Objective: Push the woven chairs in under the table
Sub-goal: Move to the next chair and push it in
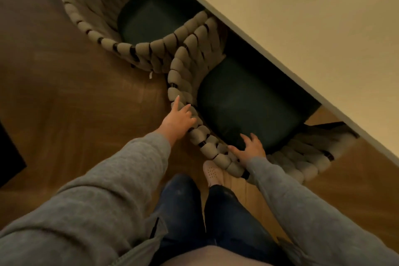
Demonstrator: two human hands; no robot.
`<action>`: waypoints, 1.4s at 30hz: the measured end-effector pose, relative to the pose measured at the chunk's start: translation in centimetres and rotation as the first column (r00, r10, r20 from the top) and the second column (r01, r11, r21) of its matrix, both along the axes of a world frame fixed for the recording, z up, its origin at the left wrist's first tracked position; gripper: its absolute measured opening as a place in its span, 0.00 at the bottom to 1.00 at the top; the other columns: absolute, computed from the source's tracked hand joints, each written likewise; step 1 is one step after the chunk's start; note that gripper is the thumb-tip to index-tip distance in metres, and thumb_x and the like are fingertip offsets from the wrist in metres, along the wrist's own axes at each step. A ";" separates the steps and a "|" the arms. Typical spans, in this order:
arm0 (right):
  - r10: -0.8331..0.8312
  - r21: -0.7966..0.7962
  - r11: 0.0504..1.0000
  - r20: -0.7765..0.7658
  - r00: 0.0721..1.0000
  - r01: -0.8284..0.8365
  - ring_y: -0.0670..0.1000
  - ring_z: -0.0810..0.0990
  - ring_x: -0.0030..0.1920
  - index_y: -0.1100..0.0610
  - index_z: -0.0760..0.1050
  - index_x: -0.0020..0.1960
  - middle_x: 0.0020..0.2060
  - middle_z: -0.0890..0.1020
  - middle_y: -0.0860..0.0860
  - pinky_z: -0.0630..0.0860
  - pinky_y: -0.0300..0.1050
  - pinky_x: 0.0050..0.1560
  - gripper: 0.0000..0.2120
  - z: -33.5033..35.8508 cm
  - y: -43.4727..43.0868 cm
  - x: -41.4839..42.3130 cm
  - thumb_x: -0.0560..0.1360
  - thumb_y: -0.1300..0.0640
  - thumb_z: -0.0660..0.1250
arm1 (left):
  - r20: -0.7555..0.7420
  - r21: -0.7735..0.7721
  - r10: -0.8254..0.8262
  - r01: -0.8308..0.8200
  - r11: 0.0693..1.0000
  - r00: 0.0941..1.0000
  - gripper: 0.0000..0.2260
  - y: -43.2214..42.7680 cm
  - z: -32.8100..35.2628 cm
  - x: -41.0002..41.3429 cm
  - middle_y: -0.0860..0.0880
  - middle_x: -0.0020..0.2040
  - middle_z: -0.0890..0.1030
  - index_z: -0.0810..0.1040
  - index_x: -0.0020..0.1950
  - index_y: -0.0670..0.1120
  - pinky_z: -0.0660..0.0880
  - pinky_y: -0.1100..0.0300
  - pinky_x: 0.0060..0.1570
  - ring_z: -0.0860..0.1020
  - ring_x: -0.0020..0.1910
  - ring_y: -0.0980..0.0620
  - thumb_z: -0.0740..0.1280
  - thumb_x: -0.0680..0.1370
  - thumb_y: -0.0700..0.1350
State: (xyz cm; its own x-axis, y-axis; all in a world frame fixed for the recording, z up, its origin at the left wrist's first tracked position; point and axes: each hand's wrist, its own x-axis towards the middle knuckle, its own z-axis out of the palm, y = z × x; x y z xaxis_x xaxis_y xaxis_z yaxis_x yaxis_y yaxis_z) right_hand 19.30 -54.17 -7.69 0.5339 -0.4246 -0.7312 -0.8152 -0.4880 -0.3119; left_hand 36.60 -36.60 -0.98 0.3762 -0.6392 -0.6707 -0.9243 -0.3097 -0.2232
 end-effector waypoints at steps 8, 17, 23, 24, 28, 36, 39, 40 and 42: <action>-0.043 0.047 0.998 -0.133 0.990 0.050 0.55 0.70 0.67 0.50 0.69 0.72 0.69 0.70 0.54 0.68 0.47 0.66 0.28 0.7 1.8 0.0 0.77 0.37 0.61 | -0.131 0.172 -0.353 0.372 0.912 0.927 0.26 -2.8 -1.7 6.4 0.50 0.75 0.65 0.62 0.75 0.55 0.40 0.31 0.70 0.57 0.76 0.44 0.65 0.78 0.46; 0.234 -0.145 0.960 -0.052 0.971 -0.239 0.51 0.74 0.63 0.42 0.63 0.74 0.65 0.75 0.46 0.71 0.45 0.61 0.37 3.7 6.7 -0.4 0.69 0.28 0.64 | -0.207 0.067 -0.432 0.453 0.889 0.878 0.28 -2.7 -2.7 8.1 0.51 0.67 0.73 0.57 0.76 0.60 0.66 0.46 0.66 0.73 0.64 0.47 0.63 0.78 0.48; 0.171 -0.274 0.943 -0.092 0.981 -0.190 0.51 0.79 0.56 0.41 0.72 0.64 0.55 0.81 0.46 0.74 0.46 0.54 0.19 3.1 8.1 0.5 0.73 0.47 0.65 | -0.198 0.043 -0.406 0.422 0.906 0.892 0.29 -2.5 -2.7 7.6 0.50 0.64 0.75 0.57 0.76 0.61 0.67 0.48 0.67 0.74 0.61 0.49 0.64 0.78 0.45; 0.155 -0.287 0.942 -0.086 0.984 -0.173 0.52 0.79 0.54 0.42 0.74 0.60 0.52 0.81 0.47 0.75 0.46 0.53 0.15 3.2 8.2 0.3 0.73 0.49 0.65 | -0.207 0.040 -0.382 0.398 0.917 0.901 0.29 -2.5 -2.7 7.5 0.50 0.64 0.75 0.57 0.76 0.61 0.67 0.48 0.66 0.74 0.61 0.49 0.64 0.78 0.45; 0.118 -0.301 0.944 -0.073 0.990 -0.135 0.52 0.80 0.53 0.45 0.75 0.56 0.50 0.81 0.47 0.74 0.46 0.51 0.11 3.5 9.1 -1.3 0.74 0.51 0.66 | -0.239 0.035 -0.385 0.404 0.914 0.891 0.31 -1.8 -2.7 6.2 0.50 0.64 0.74 0.54 0.76 0.64 0.69 0.50 0.64 0.73 0.60 0.48 0.65 0.78 0.48; 0.193 -0.316 0.928 -0.053 0.980 -0.200 0.52 0.79 0.54 0.46 0.74 0.58 0.52 0.80 0.48 0.74 0.45 0.49 0.14 2.6 12.7 -7.1 0.73 0.49 0.64 | -0.295 0.044 -0.354 0.382 0.923 0.888 0.30 2.4 -2.7 0.7 0.53 0.64 0.74 0.59 0.74 0.63 0.69 0.48 0.65 0.74 0.61 0.49 0.68 0.76 0.51; 0.210 -0.303 0.927 -0.064 0.976 -0.220 0.52 0.79 0.53 0.46 0.74 0.57 0.50 0.80 0.47 0.69 0.43 0.44 0.13 3.0 13.0 -8.9 0.73 0.49 0.65 | -0.288 0.040 -0.381 0.409 0.912 0.878 0.28 3.2 -2.6 -1.2 0.53 0.63 0.75 0.59 0.74 0.63 0.70 0.47 0.64 0.74 0.60 0.49 0.66 0.77 0.49; 0.208 -0.294 0.931 -0.066 0.976 -0.218 0.52 0.79 0.53 0.45 0.74 0.56 0.50 0.80 0.47 0.69 0.43 0.44 0.12 3.2 12.9 -9.6 0.73 0.49 0.65 | -0.283 0.034 -0.388 0.414 0.910 0.877 0.28 3.3 -2.6 -1.9 0.53 0.62 0.75 0.59 0.74 0.62 0.70 0.47 0.63 0.75 0.60 0.49 0.65 0.77 0.48; 0.196 -0.277 0.938 -0.068 0.978 -0.207 0.51 0.80 0.52 0.44 0.74 0.56 0.49 0.80 0.46 0.69 0.42 0.44 0.12 3.6 12.6 -10.6 0.73 0.50 0.65 | -0.279 0.011 -0.395 0.414 0.910 0.875 0.27 3.2 -2.4 -2.9 0.52 0.61 0.76 0.60 0.74 0.62 0.70 0.47 0.63 0.75 0.59 0.49 0.65 0.78 0.48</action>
